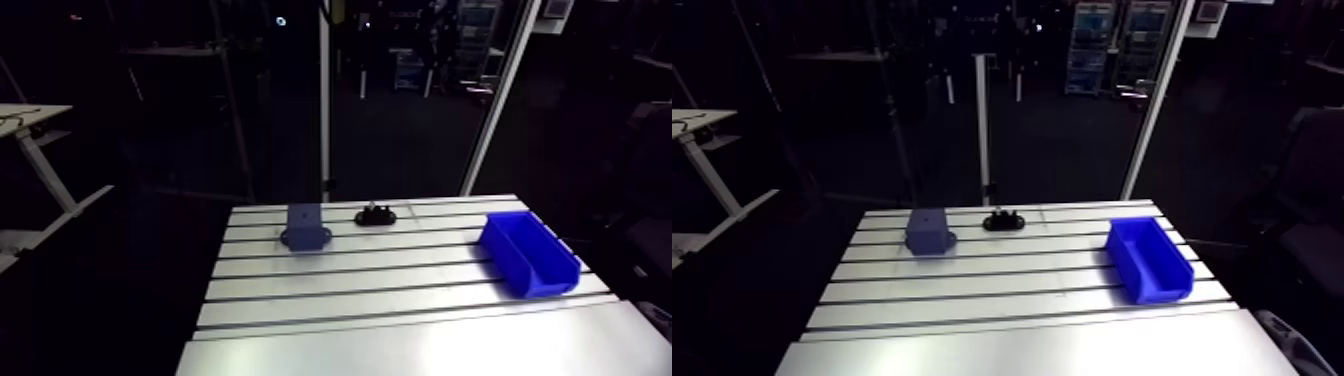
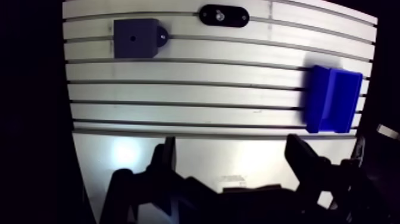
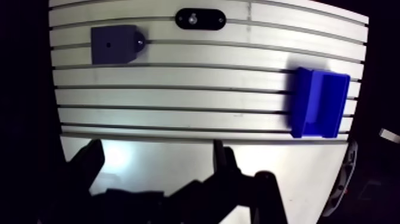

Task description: Pick up the M10 bolt and insert it into the hole until fully seated.

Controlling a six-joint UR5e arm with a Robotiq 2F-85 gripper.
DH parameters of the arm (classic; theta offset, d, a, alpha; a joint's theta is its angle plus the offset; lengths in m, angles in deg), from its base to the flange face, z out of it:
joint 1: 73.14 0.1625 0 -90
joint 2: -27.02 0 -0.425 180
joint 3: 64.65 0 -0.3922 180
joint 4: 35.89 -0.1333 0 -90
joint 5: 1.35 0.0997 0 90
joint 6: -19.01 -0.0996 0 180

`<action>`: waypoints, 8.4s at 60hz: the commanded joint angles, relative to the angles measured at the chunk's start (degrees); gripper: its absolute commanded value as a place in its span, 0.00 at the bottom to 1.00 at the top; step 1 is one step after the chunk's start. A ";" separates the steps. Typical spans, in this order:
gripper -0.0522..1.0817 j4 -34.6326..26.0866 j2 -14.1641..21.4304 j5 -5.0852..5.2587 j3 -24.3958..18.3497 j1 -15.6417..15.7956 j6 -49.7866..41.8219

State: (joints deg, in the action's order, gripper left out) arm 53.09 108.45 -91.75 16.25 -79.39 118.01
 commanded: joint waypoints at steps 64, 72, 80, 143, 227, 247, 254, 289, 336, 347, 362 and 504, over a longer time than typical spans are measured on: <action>0.05 24.40 -6.82 -0.01 9.66 -0.78 0.09; 0.05 28.89 -9.31 0.08 10.00 -0.78 -0.07; 0.05 33.31 -11.50 0.18 10.77 -0.94 -0.33; 0.05 40.00 -19.41 1.67 13.54 -2.11 -4.16; 0.45 42.55 -22.06 2.20 14.95 -1.93 -1.05; 0.47 42.46 -21.98 2.21 14.95 -1.23 -1.05; 0.48 42.39 -21.98 2.20 14.95 -1.22 -1.05; 0.49 42.29 -21.89 1.76 14.95 -1.57 -0.96; 0.65 42.11 -22.06 2.02 14.85 -1.83 -0.79; 0.68 42.11 -22.15 2.02 14.86 -1.75 -0.79; 0.70 42.11 -22.15 2.11 14.86 -1.66 -0.70; 1.00 -0.22 -21.51 1.59 -12.89 11.52 -1.05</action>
State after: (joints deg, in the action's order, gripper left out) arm 53.43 88.84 -89.98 4.54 -69.59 117.05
